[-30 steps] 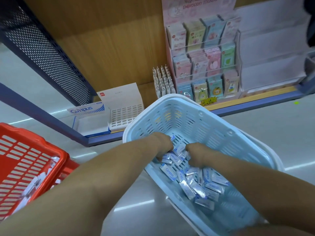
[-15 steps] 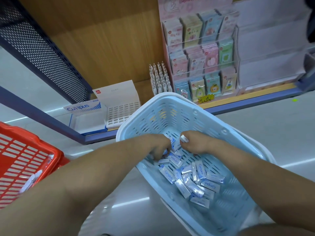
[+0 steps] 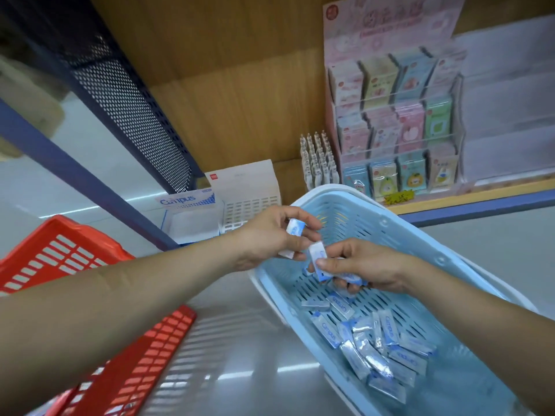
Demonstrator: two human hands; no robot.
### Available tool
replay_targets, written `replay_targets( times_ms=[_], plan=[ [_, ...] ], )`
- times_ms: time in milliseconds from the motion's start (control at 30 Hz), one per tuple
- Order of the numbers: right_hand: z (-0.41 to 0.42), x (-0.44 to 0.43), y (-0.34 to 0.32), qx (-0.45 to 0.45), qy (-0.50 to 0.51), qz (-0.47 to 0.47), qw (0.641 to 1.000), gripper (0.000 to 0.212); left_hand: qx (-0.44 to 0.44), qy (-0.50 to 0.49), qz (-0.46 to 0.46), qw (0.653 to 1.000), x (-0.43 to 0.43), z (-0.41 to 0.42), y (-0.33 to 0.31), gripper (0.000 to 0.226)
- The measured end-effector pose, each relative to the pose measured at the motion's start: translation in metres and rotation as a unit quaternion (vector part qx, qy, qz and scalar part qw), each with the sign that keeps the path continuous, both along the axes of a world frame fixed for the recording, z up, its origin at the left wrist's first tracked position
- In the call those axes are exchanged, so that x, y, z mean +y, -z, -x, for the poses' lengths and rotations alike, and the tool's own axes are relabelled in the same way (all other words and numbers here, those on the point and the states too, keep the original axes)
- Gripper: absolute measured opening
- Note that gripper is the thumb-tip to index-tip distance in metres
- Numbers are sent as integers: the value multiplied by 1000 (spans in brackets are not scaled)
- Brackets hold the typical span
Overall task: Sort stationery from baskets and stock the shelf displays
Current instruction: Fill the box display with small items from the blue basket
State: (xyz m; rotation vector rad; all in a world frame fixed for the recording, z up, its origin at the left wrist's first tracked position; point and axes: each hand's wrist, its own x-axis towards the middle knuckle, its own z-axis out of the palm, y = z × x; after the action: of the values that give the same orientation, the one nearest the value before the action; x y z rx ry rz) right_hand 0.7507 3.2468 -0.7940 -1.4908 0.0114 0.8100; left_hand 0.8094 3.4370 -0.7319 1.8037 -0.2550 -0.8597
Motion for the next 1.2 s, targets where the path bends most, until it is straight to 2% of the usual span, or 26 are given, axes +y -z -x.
replay_targets(
  times_ms=[67, 133, 200, 267, 367, 467, 633, 700, 767, 867, 933, 1000, 1033, 1100, 1200],
  plan=[
    [-4, 3, -12, -28, -3, 46, 999, 25, -150, 47, -90, 983, 20, -7, -11, 28],
    [-9, 4, -25, -42, 9, 73, 996, 20, -259, 136, -196, 936, 44, -13, -21, 28],
    [-16, 4, -39, -65, 26, 88, 994, 17, -276, 236, -277, 890, 66, -14, -27, 53],
    [-22, 7, -55, -82, 39, 102, 991, 16, -269, 302, -309, 861, 76, -9, -26, 69],
    [-31, 18, -79, -105, 44, 129, 985, 24, -341, 325, -342, 813, 77, -8, -17, 67],
    [-41, 28, -97, -117, 48, 166, 978, 20, -392, 320, -375, 777, 71, -5, -12, 65],
    [-60, 40, -118, -102, 73, 184, 975, 12, -430, 322, -346, 769, 30, 27, -6, 63],
    [-66, 46, -120, -101, 65, 196, 973, 11, -444, 304, -322, 779, 6, 42, -1, 60],
    [-71, 55, -118, -90, 68, 204, 972, 12, -428, 275, -270, 817, -15, 53, 4, 56],
    [-78, 70, -107, -77, 93, 202, 972, 11, -330, 239, -146, 902, -20, 51, 2, 54],
    [-84, 78, -99, -78, 115, 210, 968, 15, -312, 202, -121, 921, 2, 32, 3, 40],
    [-88, 85, -88, -76, 128, 211, 966, 14, -317, 164, -183, 916, 39, 0, 11, 23],
    [-90, 88, -82, -71, 139, 208, 966, 14, -311, 148, -239, 908, 61, -18, 16, 22],
    [-93, 95, -63, -60, 166, 208, 962, 12, -276, 134, -355, 883, 105, -52, 27, 23],
    [-95, 106, -27, -52, 204, 217, 953, 6, -248, 139, -460, 842, 150, -93, 49, 36]
  ],
)
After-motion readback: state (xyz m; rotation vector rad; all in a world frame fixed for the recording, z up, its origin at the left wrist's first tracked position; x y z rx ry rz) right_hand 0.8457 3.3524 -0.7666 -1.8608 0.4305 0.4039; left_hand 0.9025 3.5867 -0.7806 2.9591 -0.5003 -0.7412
